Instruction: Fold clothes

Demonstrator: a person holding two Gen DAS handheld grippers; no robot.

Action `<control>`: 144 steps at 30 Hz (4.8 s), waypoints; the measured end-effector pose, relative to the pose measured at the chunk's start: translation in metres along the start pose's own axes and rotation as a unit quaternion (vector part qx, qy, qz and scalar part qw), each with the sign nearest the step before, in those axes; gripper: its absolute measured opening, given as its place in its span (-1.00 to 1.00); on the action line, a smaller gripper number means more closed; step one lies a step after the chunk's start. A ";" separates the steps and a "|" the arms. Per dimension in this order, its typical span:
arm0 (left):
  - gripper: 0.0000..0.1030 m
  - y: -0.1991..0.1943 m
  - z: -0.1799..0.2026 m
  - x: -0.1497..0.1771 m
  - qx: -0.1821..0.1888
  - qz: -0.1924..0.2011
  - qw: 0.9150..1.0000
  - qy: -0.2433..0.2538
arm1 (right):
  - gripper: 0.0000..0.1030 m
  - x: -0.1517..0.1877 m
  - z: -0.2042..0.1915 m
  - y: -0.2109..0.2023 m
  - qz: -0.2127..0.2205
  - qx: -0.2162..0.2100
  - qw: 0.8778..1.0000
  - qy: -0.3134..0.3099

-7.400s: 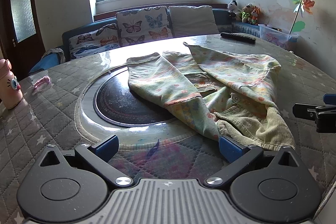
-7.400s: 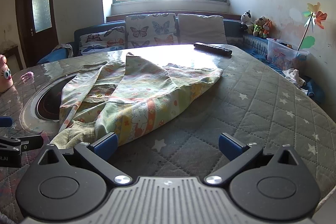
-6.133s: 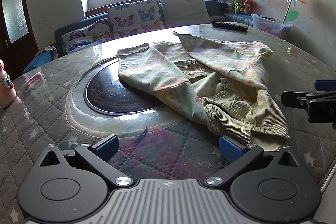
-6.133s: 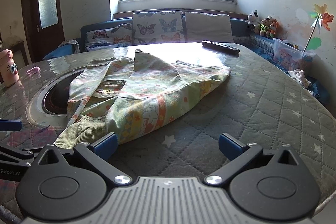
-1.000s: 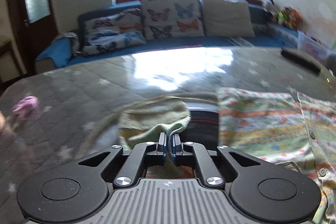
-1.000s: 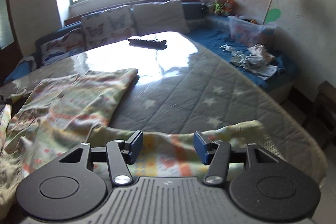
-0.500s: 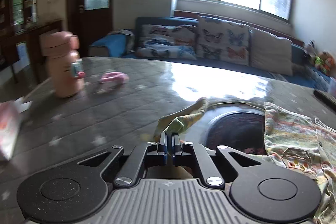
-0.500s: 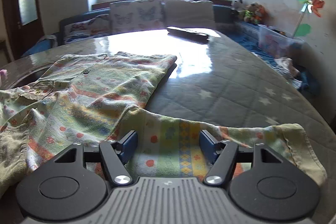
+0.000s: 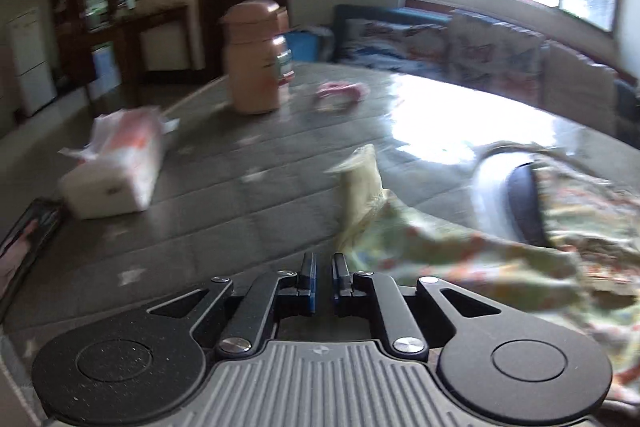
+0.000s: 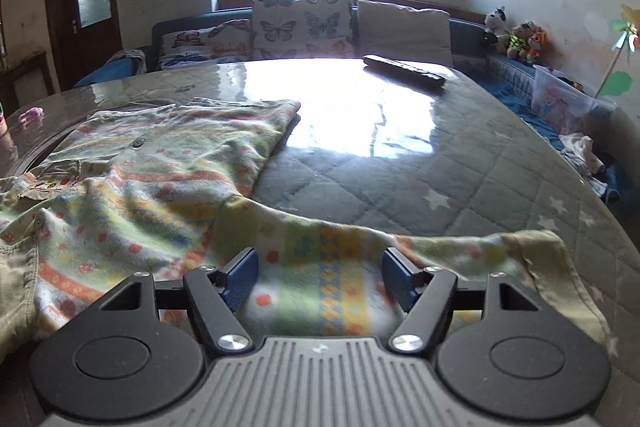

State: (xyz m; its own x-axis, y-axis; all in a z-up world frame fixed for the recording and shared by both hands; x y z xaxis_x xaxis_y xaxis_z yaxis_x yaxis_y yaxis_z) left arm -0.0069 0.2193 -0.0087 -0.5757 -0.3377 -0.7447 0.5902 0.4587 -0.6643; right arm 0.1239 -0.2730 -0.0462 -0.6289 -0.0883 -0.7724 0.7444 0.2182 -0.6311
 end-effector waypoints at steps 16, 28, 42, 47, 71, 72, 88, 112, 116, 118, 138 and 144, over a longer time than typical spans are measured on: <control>-0.22 -0.031 0.076 0.006 0.121 0.034 0.986 0.106 | 0.19 -0.009 -0.079 -0.029 -0.017 -0.121 0.991 -0.060; -0.27 -0.049 0.166 0.040 0.237 0.036 0.947 0.216 | -0.37 0.015 -0.177 -0.038 -0.052 -0.248 0.955 -0.153; -0.29 -0.042 0.184 0.036 0.251 0.039 0.941 0.224 | -0.79 0.008 -0.155 -0.049 -0.061 -0.262 0.959 -0.088; -0.29 -0.044 0.182 0.037 0.249 0.043 0.941 0.226 | -0.33 0.018 -0.181 -0.040 -0.060 -0.270 0.952 -0.130; -0.32 -0.056 0.208 0.064 0.310 0.057 0.903 0.291 | -0.91 -0.020 -0.137 -0.058 -0.035 -0.294 0.955 0.007; -0.32 -0.058 0.209 0.065 0.309 0.062 0.901 0.296 | -0.91 -0.019 -0.139 -0.057 -0.037 -0.296 0.955 0.004; -0.30 -0.074 0.215 0.088 0.366 0.076 0.865 0.334 | -0.79 -0.019 -0.159 -0.057 -0.042 -0.334 0.941 -0.028; -0.26 -0.079 0.225 0.046 0.398 0.097 0.867 0.283 | -0.49 0.019 -0.151 -0.048 -0.058 -0.261 0.957 -0.113; -0.27 -0.074 0.241 0.055 0.410 0.081 0.859 0.295 | -0.47 0.008 -0.106 -0.050 -0.040 -0.211 0.975 -0.058; -0.27 -0.074 0.246 0.062 0.416 0.074 0.854 0.304 | -0.46 0.002 -0.080 -0.046 -0.033 -0.177 0.983 -0.026; -0.18 -0.069 0.252 0.081 0.415 0.060 0.844 0.335 | -0.21 -0.028 0.092 0.026 0.007 0.084 0.992 0.092; -0.08 -0.070 0.251 0.081 0.416 0.060 0.843 0.335 | 0.17 -0.030 0.080 0.011 0.030 0.090 0.992 0.083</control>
State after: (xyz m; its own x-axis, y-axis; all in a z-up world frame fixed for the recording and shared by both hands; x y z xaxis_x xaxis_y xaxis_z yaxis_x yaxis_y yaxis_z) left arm 0.0471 -0.0471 -0.0387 -0.5101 0.3382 -0.7909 0.6984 -0.3738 -0.6103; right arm 0.1691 -0.3459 -0.0356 -0.6002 0.0843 -0.7954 0.7996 0.0394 -0.5992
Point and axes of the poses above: each gripper's, at about its wrist camera, not at the fingertips, and y roughly the way its jaws point, z to its right, x to its underside, the point moved 3 cm from there along y, roughly the way its jaws point, and after that the axes turned 5 degrees about y, right-handed, at the moved point
